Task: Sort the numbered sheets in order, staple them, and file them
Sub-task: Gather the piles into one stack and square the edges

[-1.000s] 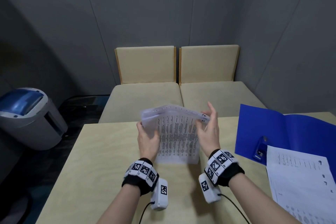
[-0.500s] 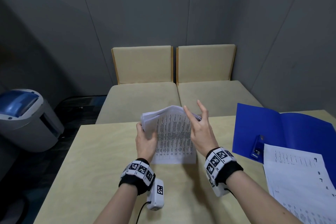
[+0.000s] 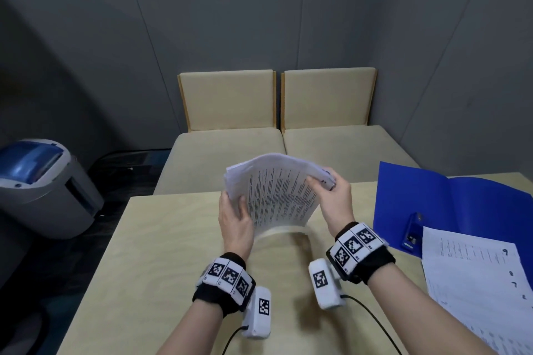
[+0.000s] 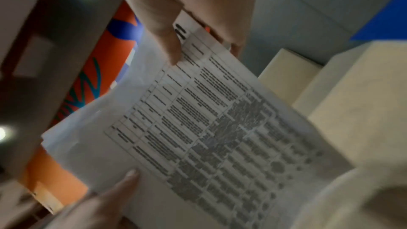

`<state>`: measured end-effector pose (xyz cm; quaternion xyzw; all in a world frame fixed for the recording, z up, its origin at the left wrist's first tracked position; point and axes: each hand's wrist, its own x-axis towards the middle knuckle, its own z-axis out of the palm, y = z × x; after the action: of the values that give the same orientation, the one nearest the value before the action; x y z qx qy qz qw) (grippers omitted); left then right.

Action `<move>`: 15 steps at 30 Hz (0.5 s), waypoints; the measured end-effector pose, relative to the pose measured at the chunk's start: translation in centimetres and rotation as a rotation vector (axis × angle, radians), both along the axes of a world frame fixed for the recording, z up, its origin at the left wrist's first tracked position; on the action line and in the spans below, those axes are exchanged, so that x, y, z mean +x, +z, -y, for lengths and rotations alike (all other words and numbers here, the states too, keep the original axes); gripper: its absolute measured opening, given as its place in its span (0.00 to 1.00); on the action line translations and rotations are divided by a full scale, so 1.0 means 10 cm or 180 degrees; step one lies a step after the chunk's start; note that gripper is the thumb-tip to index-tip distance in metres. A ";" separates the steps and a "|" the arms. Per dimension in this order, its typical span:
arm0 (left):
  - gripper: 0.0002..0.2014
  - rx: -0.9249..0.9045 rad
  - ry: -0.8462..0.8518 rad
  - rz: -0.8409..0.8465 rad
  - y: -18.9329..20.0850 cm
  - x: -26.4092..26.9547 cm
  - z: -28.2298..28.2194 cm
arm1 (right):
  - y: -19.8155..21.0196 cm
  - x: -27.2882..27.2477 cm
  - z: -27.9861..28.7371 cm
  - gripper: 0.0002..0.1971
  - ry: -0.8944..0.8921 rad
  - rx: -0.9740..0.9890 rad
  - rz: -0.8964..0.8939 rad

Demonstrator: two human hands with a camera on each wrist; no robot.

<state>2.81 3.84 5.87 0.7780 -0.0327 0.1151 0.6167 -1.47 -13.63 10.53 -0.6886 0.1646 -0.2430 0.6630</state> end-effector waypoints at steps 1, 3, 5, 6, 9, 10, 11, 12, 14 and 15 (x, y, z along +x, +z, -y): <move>0.08 0.0003 0.0027 0.0075 0.01 -0.04 0.02 | 0.04 -0.02 -0.01 0.04 0.0050 0.0158 0.0157; 0.04 0.0034 -0.0053 0.0050 -0.02 -0.13 0.04 | 0.00 -0.05 -0.05 0.09 0.0132 0.0375 0.0277; 0.09 0.0121 -0.0107 -0.0149 -0.13 -0.19 0.03 | -0.15 -0.09 -0.10 0.16 0.0137 0.0353 -0.0004; 0.11 0.0160 -0.0088 -0.0264 -0.19 -0.20 0.01 | -0.25 -0.10 -0.12 0.19 0.0139 0.0367 -0.0185; 0.14 0.0225 -0.0092 -0.0522 -0.30 -0.14 -0.04 | -0.46 -0.08 -0.13 0.20 0.0148 0.0572 -0.0486; 0.13 0.0237 -0.0103 -0.0554 -0.30 -0.12 -0.05 | -0.50 -0.06 -0.12 0.18 0.0099 0.0595 -0.0554; 0.13 0.0252 -0.0108 -0.0572 -0.31 -0.10 -0.06 | -0.52 -0.04 -0.11 0.17 0.0036 0.0612 -0.0620; 0.12 0.0257 -0.0114 -0.0609 -0.30 -0.09 -0.07 | -0.55 -0.02 -0.10 0.16 -0.0025 0.0666 -0.0703; 0.10 0.0323 -0.0167 -0.0701 -0.30 -0.07 -0.09 | -0.59 0.02 -0.07 0.14 -0.0086 0.0830 -0.0907; 0.08 0.0374 -0.0200 -0.0738 -0.32 -0.04 -0.09 | -0.59 0.04 -0.06 0.12 -0.0106 0.0858 -0.1005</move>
<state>2.39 4.76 2.64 0.8195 0.0077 0.0029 0.5731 -1.06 -13.01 4.61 -0.6204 0.3088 -0.1187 0.7110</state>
